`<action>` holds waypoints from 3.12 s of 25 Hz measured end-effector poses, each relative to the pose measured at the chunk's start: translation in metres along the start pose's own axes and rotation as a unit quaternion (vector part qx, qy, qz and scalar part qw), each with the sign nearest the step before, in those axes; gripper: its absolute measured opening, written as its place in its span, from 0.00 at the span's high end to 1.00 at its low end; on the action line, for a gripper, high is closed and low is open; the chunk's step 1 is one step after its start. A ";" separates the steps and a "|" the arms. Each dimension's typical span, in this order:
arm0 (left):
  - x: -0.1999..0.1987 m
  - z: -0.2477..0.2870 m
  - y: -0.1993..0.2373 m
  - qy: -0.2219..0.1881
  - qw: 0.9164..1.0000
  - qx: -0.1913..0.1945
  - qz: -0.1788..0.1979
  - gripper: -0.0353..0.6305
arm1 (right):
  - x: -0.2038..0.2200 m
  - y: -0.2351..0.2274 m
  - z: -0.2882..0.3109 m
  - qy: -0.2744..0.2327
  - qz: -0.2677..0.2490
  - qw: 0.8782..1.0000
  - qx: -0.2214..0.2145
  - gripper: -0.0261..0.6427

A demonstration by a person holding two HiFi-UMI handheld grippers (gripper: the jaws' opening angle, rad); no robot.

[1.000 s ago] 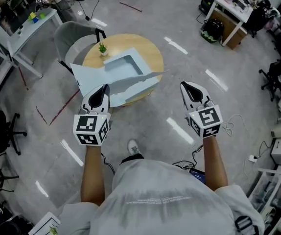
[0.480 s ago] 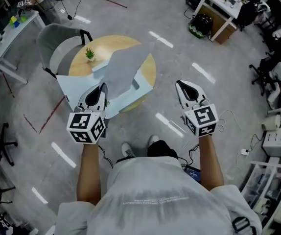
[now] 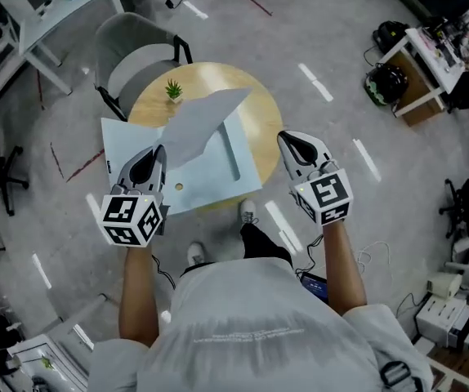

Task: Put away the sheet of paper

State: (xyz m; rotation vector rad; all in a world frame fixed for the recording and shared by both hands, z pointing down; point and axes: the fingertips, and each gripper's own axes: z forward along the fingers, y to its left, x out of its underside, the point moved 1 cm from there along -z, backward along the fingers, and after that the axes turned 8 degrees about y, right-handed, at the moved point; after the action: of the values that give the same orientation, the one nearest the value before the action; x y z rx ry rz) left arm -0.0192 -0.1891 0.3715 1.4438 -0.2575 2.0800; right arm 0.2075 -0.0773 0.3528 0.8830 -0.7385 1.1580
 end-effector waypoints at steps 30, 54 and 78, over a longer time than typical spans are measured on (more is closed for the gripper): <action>0.131 0.013 0.059 0.137 0.950 -0.165 -0.225 0.92 | 0.054 0.036 0.204 0.076 -0.071 0.953 -0.285 0.92; 0.196 0.043 0.089 0.259 0.926 -0.204 -0.184 0.92 | 0.080 0.054 0.215 0.110 -0.079 0.943 -0.303 0.92; 0.245 0.087 0.087 0.411 0.897 -0.134 -0.094 0.92 | 0.101 0.035 0.217 0.130 -0.060 0.941 -0.307 0.92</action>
State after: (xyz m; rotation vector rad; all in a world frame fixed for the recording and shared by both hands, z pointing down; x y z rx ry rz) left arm -0.0582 -0.2138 0.6419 0.3336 -0.0479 2.1838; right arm 0.1894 -0.2172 0.5489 0.2400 -0.7530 0.8364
